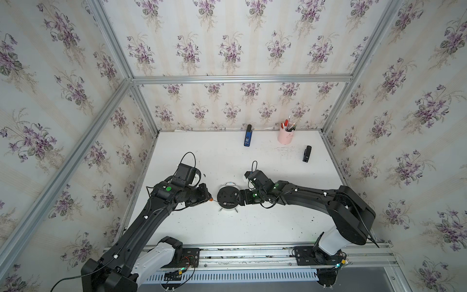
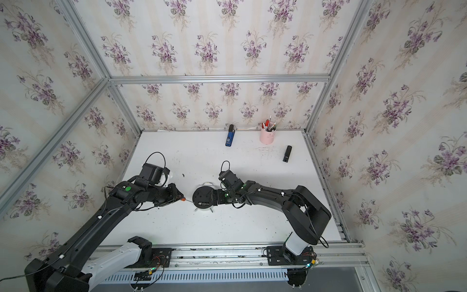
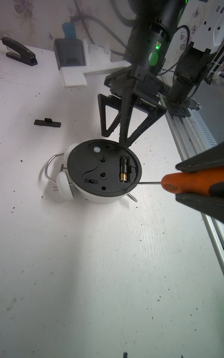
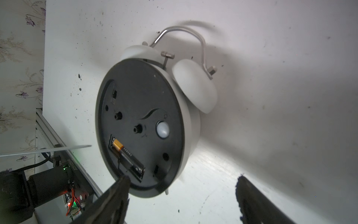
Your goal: Remove the battery from the alarm
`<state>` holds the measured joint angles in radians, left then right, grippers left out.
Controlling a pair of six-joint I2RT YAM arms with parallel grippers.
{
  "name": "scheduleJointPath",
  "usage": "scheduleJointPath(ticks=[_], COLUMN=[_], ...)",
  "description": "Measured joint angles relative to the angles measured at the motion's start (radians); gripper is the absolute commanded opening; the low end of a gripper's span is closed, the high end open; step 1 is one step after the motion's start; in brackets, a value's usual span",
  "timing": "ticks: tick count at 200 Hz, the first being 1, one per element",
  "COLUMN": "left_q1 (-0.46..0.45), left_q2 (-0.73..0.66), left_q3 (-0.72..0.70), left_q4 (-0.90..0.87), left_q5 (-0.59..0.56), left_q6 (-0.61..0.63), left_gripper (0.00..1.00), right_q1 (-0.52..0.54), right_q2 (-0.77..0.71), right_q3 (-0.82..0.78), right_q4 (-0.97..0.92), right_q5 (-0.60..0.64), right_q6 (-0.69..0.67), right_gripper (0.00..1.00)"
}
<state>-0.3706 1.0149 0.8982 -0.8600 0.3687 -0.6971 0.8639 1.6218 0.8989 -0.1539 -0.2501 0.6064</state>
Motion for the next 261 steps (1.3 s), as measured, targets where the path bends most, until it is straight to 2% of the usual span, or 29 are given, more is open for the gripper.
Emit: scheduleJointPath(ticks=[63,183,261], left_q1=[-0.089,-0.151,-0.158], left_q2=[0.038,0.087,0.084], left_q3=[0.019,0.016,0.037], left_q4=[0.025,0.065,0.019], left_q5=[-0.115,-0.139,-0.148], left_q6=[-0.019,-0.140,-0.148], left_gripper=[0.00,0.00,0.00], right_q1=[-0.001,-0.001,-0.001], right_q2=[0.015,0.019,0.022], right_q3=[0.001,0.002,0.000], right_q4=[0.000,-0.001,-0.002], right_q5=[0.000,0.003,0.008], right_q6=[-0.002,-0.006,-0.007], right_gripper=[0.87,0.87,0.84])
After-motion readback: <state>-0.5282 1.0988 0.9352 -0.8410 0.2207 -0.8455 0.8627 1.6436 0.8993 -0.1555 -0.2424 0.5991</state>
